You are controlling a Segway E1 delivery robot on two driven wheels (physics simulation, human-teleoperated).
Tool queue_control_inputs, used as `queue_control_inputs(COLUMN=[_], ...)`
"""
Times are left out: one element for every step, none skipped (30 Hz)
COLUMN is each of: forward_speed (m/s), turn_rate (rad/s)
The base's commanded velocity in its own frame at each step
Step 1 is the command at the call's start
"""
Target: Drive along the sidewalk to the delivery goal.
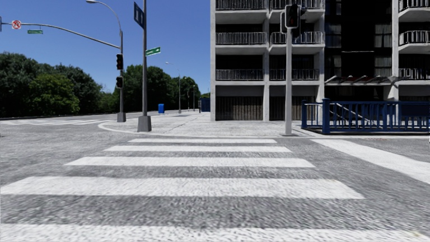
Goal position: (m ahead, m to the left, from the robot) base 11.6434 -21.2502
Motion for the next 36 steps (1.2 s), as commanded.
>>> queue_control_inputs(forward_speed=[2.00, 2.00, 2.00, 2.00, 2.00, 2.00, 2.00, 2.00, 2.00, 2.00, 2.00, 2.00, 2.00, 2.00, 2.00, 2.00, 2.00, 2.00, 2.00, 2.00, 2.00, 2.00, 2.00, 2.00, 2.00, 2.00, 2.00, 2.00, 2.00, 2.00, 2.00, 2.00, 2.00, 2.00, 2.00, 2.00], turn_rate=[-0.35, -0.35, -0.35, -0.35, -0.35, -0.35, -0.35, -0.35, -0.34, -0.26, -0.26, -0.12, 0.00, 0.00, 0.00, 0.00, 0.00, 0.00, 0.00, 0.00, 0.00, 0.00, 0.00, 0.00, 0.00, 0.00, 0.00, 0.00, 0.00, 0.00, 0.00, 0.00, 0.00, 0.00, 0.00, 0.00])
